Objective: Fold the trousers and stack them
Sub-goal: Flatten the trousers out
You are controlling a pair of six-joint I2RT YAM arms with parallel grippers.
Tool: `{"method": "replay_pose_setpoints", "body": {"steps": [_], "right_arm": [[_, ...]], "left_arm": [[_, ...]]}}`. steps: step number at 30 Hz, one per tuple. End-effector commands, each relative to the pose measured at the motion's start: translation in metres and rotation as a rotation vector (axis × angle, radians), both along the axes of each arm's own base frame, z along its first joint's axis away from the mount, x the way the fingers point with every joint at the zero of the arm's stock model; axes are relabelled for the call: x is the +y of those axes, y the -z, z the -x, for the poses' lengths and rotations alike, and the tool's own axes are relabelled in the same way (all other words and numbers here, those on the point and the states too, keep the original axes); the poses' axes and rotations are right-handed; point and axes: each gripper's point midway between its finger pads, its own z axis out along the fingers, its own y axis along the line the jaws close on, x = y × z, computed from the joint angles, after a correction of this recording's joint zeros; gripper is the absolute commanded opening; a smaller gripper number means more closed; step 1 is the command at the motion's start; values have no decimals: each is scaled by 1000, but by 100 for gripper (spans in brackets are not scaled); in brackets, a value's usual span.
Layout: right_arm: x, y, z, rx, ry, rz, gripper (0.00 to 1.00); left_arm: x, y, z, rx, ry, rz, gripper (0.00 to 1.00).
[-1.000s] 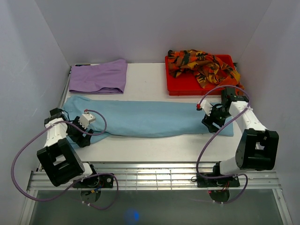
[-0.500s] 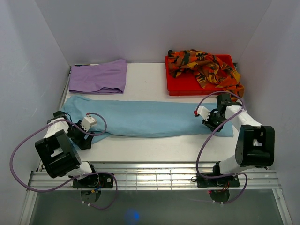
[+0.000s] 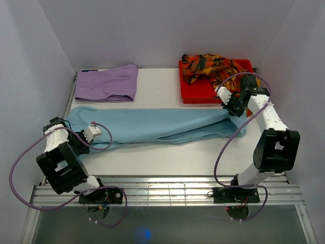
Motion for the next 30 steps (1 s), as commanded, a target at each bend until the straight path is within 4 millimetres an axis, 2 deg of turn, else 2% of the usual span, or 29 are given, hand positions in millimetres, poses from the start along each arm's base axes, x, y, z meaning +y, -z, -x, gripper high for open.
{"method": "replay_pose_setpoints", "body": {"steps": [1, 2, 4, 5, 10, 11, 15, 17, 18, 19, 20, 22, 23, 24, 25, 26, 27, 28, 29, 30], "right_arm": [[-1, -13, -28, -15, 62, -31, 8], [-3, -2, -34, 17, 90, -34, 8], [-6, -6, -50, 6, 119, -39, 8], [-7, 5, -54, 37, 132, -37, 8], [-11, 30, -67, 57, 160, -28, 8], [-13, 41, -64, 81, 166, -16, 8], [-17, 63, -60, 101, 174, 8, 8], [-17, 62, -57, 101, 174, 10, 18], [-18, 59, -50, 114, 173, 5, 26], [-18, 55, -47, 113, 167, 0, 45], [-17, 40, -46, 84, 144, -11, 52], [-21, 26, -28, 107, 128, -20, 63], [-23, 10, -23, 75, 92, -13, 68], [-26, 2, -15, 76, 83, -27, 69], [-26, 0, 2, 117, 67, -32, 69], [-24, -12, 13, 101, 42, -38, 68], [-25, -14, 23, 108, -1, -25, 67], [-24, -5, 44, 161, -22, -24, 66], [-23, -12, 54, 140, -41, -14, 63], [-22, -10, 63, 141, -87, -6, 60]], "left_arm": [[9, -27, 3, -34, 128, 8, 0], [12, -27, 5, -28, 139, 4, 0], [24, -26, 9, -26, 147, -21, 0], [32, -25, 10, -31, 167, -49, 0], [63, -22, 9, -31, 136, -55, 0], [74, -23, 5, -47, 128, -65, 0], [85, -26, -6, -103, 125, -78, 0], [83, -29, -9, -128, 124, -66, 0], [78, -31, -9, -138, 125, -51, 0], [73, -33, -11, -160, 131, -33, 0], [71, -36, -11, -174, 136, -35, 0], [62, -34, -7, -174, 145, -11, 0], [59, -34, -6, -171, 146, -7, 0], [56, -34, -3, -167, 148, -2, 0], [54, -33, -1, -162, 146, 8, 0], [54, -33, -2, -163, 141, 9, 0], [52, -32, -1, -160, 138, 19, 0], [51, -32, -2, -162, 131, 26, 0], [50, -32, -3, -167, 122, 39, 0], [49, -32, -4, -169, 119, 45, 0]]}}
